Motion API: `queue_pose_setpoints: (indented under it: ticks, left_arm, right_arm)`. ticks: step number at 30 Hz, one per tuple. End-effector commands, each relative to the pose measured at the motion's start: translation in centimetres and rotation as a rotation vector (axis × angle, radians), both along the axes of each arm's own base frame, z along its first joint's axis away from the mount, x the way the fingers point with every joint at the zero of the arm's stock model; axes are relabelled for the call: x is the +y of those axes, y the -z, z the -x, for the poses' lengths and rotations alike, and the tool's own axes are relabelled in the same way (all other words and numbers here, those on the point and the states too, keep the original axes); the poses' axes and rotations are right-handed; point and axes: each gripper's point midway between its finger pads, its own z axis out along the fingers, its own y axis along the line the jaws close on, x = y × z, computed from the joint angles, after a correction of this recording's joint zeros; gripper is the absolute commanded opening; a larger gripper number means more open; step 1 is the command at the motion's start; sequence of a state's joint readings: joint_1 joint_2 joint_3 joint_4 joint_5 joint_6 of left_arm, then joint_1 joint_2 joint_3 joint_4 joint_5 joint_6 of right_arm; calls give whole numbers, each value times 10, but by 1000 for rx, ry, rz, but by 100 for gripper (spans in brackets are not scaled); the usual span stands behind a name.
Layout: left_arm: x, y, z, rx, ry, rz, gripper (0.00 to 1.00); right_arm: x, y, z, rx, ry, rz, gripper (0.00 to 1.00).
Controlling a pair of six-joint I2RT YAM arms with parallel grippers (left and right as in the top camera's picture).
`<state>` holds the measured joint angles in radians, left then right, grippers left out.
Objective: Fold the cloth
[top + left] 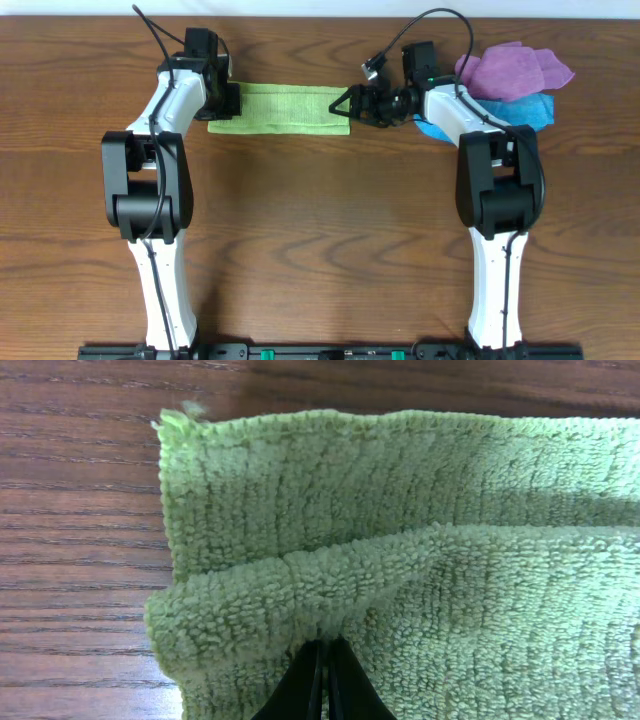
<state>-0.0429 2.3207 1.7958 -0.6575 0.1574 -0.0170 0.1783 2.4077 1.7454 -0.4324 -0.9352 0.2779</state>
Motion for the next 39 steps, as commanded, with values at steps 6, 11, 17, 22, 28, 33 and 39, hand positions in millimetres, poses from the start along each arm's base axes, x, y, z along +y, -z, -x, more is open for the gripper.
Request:
queue_pose_setpoints:
  ticks: [6, 11, 17, 22, 28, 33, 39]
  left_arm:
    - [1, 15, 10, 45, 18, 17, 6]
    - [-9, -10, -6, -12, 34, 74, 6]
    - [2, -105, -35, -188, 12, 77, 6]
    - [38, -180, -32, -306, -68, 77, 6]
    - [87, -240, -6, -385, -161, 58, 6]
    - [92, -259, 6, -406, -164, 99, 6]
    - [89, -258, 10, -391, -158, 111, 6]
  right_arm:
    - [8, 19, -3, 48, 35, 18, 17]
    - [6, 13, -14, 45, 75, -2, 1]
    - [-16, -14, -37, 27, 123, 19, 1]
    - [-62, -31, -48, 22, 184, 282, 2]
    - [-96, -71, -53, -75, 243, 673, 2]
    - [-44, -65, -43, -162, 155, 767, 1]
    - [47, -46, -20, -306, -31, 803, 1]
